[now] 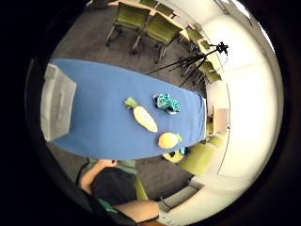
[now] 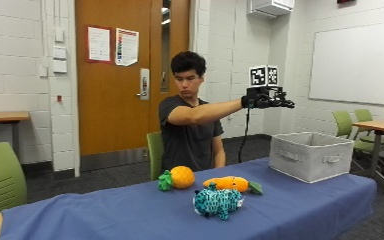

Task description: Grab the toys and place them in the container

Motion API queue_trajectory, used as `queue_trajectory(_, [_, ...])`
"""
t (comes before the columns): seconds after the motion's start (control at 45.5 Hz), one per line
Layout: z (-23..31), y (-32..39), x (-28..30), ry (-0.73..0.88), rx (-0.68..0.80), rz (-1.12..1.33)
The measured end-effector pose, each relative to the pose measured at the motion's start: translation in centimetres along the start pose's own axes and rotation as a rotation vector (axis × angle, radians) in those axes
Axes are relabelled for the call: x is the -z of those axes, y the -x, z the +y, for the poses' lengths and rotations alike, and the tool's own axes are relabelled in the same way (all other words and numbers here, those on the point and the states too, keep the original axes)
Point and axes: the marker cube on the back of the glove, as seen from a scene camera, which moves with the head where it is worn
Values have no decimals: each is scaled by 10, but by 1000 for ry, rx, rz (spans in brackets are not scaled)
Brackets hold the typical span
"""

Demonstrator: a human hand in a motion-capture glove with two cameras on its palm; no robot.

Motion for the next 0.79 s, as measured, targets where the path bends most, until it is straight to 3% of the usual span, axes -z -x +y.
queue_trajectory(0.352, [9,-21,0,-14,-9,25])
queue_trajectory(0.572, [26,-86,-9,-41,-78,50])
queue_trajectory(0.792, [36,-151,-62,-8,-138,44])
